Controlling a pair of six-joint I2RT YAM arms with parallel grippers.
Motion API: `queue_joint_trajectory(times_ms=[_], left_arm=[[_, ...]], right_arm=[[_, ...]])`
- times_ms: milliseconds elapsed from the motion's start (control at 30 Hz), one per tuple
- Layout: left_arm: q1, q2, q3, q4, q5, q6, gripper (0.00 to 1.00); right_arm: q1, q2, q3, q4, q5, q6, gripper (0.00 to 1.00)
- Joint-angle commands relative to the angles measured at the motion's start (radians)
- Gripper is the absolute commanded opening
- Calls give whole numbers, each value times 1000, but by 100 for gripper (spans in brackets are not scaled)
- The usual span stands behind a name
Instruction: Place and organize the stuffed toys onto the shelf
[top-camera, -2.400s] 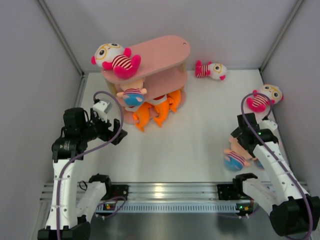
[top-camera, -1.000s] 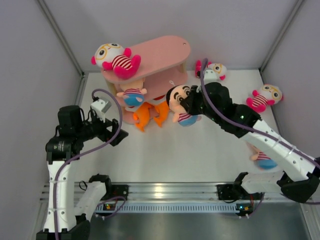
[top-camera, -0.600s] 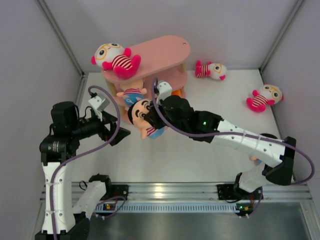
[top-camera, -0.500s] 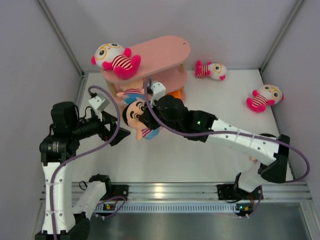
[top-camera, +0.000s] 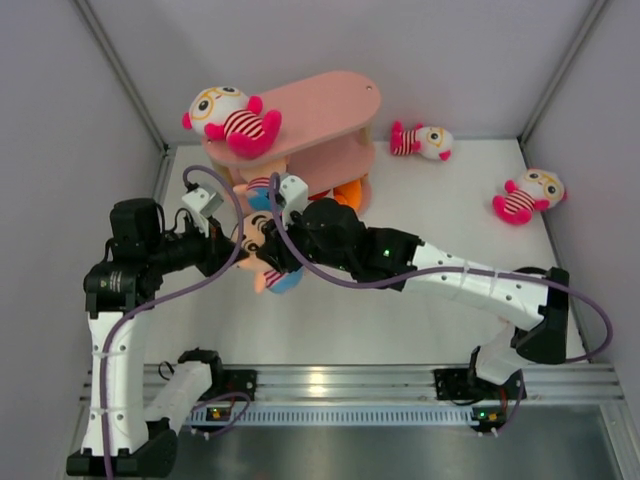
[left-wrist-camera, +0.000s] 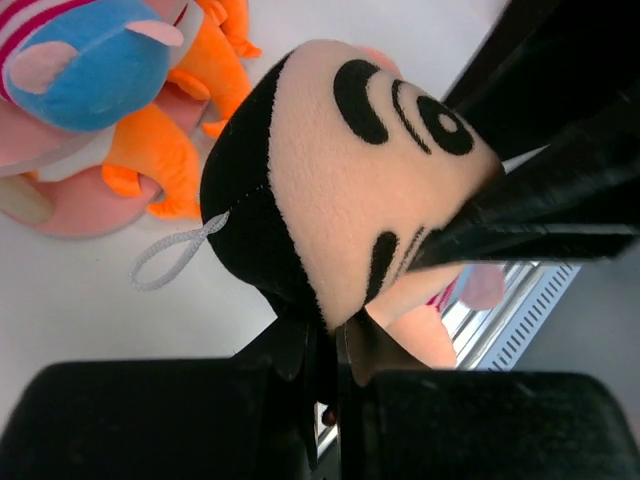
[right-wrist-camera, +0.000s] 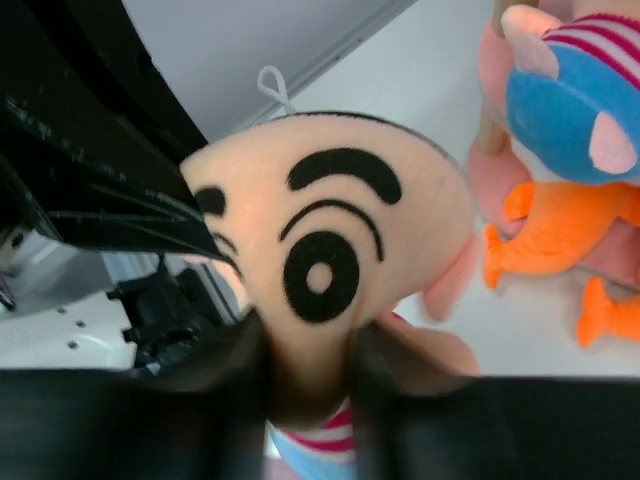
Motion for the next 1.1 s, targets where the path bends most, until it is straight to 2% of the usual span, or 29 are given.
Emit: queue_joint_trajectory(times_ms=[0,33,100,133,167,200,233,267,300,333,400,433,533,733,1000,1067], left_arm=[[9,25,15,34,-27,-4,0],[9,26,22,34,-26,-9,0],[9,28,42,34,-35,-6,0],[9,26,46,34,-36,0,0],[9,22,49,34,-33,3,0],[9,20,57,34,-30,2,0],[7,22,58,33,-27,-6,0],[9,26,66,32,-21,-10,0],[9,29,69,34,-12,-18,0],[9,31,71,33,-6,-30,0],[9,43,78,34,5,-41,0],[7,48,80,34,5,-47,0],[9,52,77,34,17,-55,0],[9,51,71,36,31,-60,0],[9,45,66,34,48,-66,0],[9,42,66,34,53,-66,0]], right_arm=[[29,-113,2,90,-137,-61,42],[28,-124,2,60,-135,-109,50],[29,-211,-38,32,-125,-195,59],[31,-263,-85,47,-76,-319,61],[31,-326,-231,148,-68,-413,64],[34,-457,-315,208,-69,-497,71],[37,-519,-475,283,-60,-659,73],[40,-571,-538,370,-63,-749,77],[49,-645,-579,374,-68,-841,77],[58,-664,-609,365,-33,-1009,75],[103,-675,-656,292,38,-1166,73],[132,-665,-685,285,155,-1302,73],[245,-598,-754,371,347,-1517,75],[304,-478,-785,622,393,-1679,72],[290,-285,-758,816,345,-1676,72],[281,-250,-721,778,331,-1656,71]])
